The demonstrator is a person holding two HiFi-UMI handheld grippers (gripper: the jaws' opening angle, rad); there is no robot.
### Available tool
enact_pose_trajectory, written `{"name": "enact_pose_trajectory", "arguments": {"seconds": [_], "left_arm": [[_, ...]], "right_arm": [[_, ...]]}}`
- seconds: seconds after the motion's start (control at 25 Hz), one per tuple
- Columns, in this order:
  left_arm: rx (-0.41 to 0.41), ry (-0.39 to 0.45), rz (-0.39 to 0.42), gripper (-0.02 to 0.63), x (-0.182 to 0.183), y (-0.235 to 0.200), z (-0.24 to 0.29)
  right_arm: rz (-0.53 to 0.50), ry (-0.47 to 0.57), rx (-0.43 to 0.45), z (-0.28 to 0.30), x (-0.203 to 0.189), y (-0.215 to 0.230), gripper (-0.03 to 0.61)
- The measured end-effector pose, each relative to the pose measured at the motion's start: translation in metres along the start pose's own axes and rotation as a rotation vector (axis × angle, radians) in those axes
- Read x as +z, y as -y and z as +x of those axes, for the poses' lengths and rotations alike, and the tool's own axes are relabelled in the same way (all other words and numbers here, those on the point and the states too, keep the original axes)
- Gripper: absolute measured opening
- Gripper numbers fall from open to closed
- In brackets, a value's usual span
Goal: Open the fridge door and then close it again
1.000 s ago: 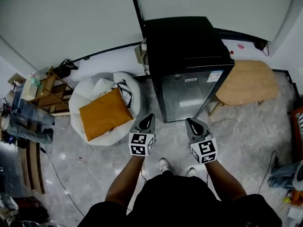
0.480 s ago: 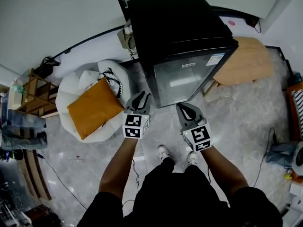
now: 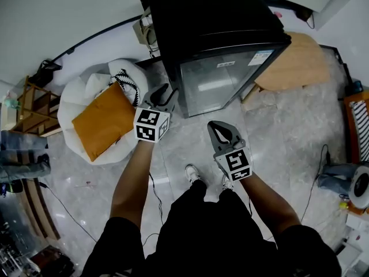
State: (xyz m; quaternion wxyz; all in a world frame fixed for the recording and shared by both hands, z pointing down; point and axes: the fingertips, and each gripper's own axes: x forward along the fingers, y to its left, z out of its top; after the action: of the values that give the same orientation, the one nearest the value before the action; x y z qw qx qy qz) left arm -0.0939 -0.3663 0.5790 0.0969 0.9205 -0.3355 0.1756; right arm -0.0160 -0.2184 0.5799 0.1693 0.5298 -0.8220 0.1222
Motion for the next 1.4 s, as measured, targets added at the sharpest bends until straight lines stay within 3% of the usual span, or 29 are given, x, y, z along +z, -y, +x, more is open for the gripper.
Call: {"name": "enact_pose_trajectory", "arguments": {"seconds": [0.2,0.32,0.4,0.56,1.4], "left_arm": [[-0.004,0.002,-0.02,0.156,0.007,0.0,0.012],[-0.015,0.004,-0.003,0.15,0.009,-0.001,0.013],[-0.015,0.004,0.024,0.111,0.011,0.0,0.012],[-0.019,0.002,0.04,0.112,0.011,0.001,0.013],[0.062,0.009,-0.02,0.101,0.011,0.0,0.008]], "right_arm": [[0.009,-0.004,-0.017,-0.003,-0.002,0.004,0.018],[0.019,0.002,-0.042,-0.001,0.0,0.014,0.018],[0.023,0.004,-0.053,0.0,0.001,0.017,0.018],[0.029,0.01,-0.055,-0.001,-0.001,0.015,0.018],[0.06,0.019,-0.063,-0.026,-0.017,-0.009,0.018]]}}
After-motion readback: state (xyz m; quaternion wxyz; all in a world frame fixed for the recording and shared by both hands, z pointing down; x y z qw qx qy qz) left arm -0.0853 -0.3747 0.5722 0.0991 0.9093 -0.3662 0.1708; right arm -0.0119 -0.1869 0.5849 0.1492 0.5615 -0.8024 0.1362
